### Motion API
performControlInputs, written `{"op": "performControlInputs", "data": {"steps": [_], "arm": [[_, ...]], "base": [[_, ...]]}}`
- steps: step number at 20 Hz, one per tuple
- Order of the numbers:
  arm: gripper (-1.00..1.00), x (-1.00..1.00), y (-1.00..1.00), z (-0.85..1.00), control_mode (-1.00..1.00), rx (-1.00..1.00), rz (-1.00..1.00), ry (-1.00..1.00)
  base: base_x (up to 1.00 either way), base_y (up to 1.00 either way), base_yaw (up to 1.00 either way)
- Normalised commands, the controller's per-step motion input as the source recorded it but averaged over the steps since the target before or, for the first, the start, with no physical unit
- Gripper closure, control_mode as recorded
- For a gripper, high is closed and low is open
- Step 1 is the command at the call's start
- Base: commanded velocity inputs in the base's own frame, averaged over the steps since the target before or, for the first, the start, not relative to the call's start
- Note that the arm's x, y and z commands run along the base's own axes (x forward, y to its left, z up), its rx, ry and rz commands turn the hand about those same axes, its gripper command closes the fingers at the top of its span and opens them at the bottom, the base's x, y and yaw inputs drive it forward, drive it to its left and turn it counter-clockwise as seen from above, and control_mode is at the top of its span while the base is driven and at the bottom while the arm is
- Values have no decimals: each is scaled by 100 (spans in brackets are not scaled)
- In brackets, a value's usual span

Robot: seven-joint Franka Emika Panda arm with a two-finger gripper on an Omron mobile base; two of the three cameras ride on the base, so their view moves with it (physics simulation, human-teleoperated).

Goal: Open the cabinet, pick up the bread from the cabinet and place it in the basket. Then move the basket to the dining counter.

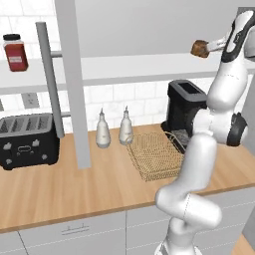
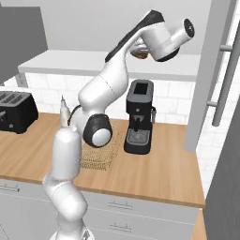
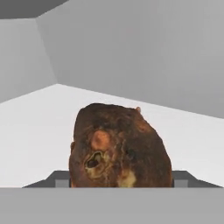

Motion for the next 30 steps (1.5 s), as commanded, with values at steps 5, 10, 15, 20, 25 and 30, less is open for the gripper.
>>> {"op": "performControlInputs", "data": {"steps": [5,10,15,20,25,30], "arm": [[100,-100,100,-45,-100,10,1,-44],[100,-100,100,19,-100,4,0,-23],[100,-100,74,19,-100,3,0,-5],[100,-100,37,2,-100,2,0,0],[100,-100,35,-37,-100,-3,0,0],[100,-48,24,-99,-100,-18,0,11]], "base": [[0,0,0],[0,0,0],[0,0,0],[0,0,0],[0,0,0],[0,0,0]]}}
